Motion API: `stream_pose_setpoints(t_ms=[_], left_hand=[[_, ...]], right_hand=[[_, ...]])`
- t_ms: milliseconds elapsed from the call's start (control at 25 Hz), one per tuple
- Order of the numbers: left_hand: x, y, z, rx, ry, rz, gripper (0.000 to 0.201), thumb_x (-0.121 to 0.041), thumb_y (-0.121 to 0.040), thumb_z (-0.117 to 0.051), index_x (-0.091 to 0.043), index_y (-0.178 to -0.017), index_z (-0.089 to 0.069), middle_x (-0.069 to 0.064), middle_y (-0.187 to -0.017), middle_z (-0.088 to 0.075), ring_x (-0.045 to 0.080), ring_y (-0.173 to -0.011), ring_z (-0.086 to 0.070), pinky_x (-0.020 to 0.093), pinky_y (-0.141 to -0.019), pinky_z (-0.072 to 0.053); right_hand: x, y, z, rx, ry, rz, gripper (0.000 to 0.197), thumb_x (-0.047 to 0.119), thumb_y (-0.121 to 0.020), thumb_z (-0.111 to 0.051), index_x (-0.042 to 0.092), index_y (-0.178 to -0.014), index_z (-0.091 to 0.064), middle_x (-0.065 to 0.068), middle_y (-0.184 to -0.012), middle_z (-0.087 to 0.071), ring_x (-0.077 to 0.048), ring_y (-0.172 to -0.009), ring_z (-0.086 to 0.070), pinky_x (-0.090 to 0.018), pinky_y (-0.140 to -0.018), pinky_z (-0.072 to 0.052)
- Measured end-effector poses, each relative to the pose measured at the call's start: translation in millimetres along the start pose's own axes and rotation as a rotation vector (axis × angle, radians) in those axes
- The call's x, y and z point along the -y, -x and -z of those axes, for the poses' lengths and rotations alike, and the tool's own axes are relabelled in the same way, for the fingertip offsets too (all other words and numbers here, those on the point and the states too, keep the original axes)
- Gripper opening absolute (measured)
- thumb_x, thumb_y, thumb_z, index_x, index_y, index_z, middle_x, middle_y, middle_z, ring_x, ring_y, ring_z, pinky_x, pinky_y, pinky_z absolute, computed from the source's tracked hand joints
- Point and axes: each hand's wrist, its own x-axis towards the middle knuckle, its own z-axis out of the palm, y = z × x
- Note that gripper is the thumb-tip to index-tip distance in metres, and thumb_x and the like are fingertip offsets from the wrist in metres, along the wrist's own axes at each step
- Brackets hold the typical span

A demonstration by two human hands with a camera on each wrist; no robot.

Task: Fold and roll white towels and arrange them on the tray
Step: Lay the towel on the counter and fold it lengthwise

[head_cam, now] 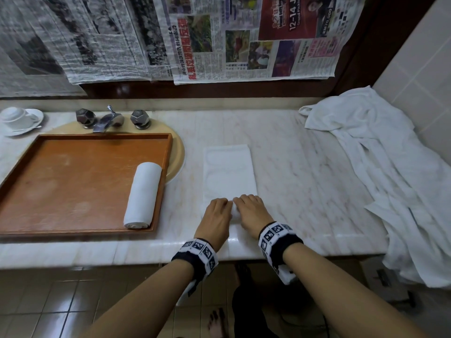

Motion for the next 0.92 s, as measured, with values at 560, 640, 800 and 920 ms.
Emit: stream_pose_setpoints(t_ms=[560, 640, 800, 920], left_hand=[[-7, -10, 6, 0.020, -0.069, 0.000, 0.044, 0.010, -0.070, -0.062, -0.001, -0.112, -0.060, 0.014, -0.110, -0.058, 0.030, -0.101, -0.054, 0.034, -0.093, -0.045], [-6, 11, -6, -0.066, -0.083, -0.100, 0.045, 0.009, -0.070, -0.058, 0.001, -0.115, -0.059, 0.016, -0.109, -0.058, 0.031, -0.098, -0.054, 0.037, -0.094, -0.044], [-1, 15, -10, -0.010, -0.134, -0.133, 0.048, -0.001, -0.076, -0.034, 0.003, -0.116, -0.061, 0.017, -0.111, -0.059, 0.032, -0.101, -0.052, 0.041, -0.097, -0.044], [3, -8, -1, 0.026, -0.104, -0.138, 0.040, 0.002, -0.067, -0.054, -0.001, -0.104, -0.067, 0.012, -0.099, -0.064, 0.028, -0.089, -0.060, 0.035, -0.088, -0.051]], right_hand=[[-1, -1, -4, 0.016, -0.030, -0.077, 0.043, 0.007, -0.091, -0.044, 0.013, -0.134, -0.045, -0.005, -0.131, -0.048, -0.024, -0.125, -0.041, -0.036, -0.109, -0.022], [0, 0, -4, 0.077, -0.019, -0.124, 0.034, 0.014, -0.096, -0.042, 0.017, -0.129, -0.048, -0.003, -0.127, -0.051, -0.023, -0.121, -0.044, -0.034, -0.105, -0.025], [5, 14, -9, -0.001, -0.041, -0.120, 0.046, 0.008, -0.094, -0.045, 0.010, -0.139, -0.039, -0.008, -0.140, -0.042, -0.025, -0.131, -0.035, -0.037, -0.114, -0.018], [9, 26, -14, -0.071, 0.000, -0.060, 0.058, 0.001, -0.090, -0.043, 0.002, -0.146, -0.030, -0.013, -0.146, -0.034, -0.029, -0.138, -0.029, -0.045, -0.120, -0.007]])
